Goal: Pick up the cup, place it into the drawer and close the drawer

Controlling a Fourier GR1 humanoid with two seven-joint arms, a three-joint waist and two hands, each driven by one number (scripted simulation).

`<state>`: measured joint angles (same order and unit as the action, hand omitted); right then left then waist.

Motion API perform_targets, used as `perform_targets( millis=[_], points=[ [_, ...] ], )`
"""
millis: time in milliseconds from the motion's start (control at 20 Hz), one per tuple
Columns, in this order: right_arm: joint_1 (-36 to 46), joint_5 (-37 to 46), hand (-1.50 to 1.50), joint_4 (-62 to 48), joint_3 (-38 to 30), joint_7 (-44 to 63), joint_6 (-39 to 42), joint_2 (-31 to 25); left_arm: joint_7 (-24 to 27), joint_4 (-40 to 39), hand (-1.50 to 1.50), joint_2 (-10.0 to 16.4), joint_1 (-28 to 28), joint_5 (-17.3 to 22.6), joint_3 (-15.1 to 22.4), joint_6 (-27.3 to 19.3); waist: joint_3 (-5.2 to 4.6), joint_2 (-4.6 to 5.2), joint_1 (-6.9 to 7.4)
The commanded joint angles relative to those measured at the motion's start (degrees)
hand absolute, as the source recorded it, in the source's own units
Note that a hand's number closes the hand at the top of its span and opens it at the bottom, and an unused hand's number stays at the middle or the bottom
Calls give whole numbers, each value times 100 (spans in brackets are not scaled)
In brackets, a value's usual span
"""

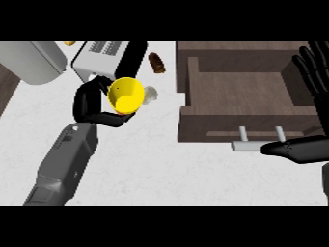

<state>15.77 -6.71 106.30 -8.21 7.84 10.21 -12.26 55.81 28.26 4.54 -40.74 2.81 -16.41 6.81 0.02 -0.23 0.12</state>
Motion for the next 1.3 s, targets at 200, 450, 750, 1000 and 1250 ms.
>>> perform_targets(
  millis=[200,450,750,1000,1250],
  points=[
    [-77,155,-150,-184,60,-267,-35,111,-1634,1133,150,-441,-931,115,709,-402,5,-14,24],
    [-210,-69,-150,-208,-255,-387,165,-109,-2828,1694,150,-449,-1643,405,1213,-1213,4,-12,-41],
    [158,78,-150,-311,-106,-258,70,-86,-3667,1212,150,-453,-2806,590,1571,-2101,1,36,-165],
    [51,-5,-150,-163,-24,-274,91,29,-4084,305,150,-453,-3400,925,1966,-2553,3,63,-277],
    [179,-51,-150,-353,30,-461,218,41,-4189,-629,150,-453,-3844,1134,2465,-2816,12,157,-573]
  ],
)
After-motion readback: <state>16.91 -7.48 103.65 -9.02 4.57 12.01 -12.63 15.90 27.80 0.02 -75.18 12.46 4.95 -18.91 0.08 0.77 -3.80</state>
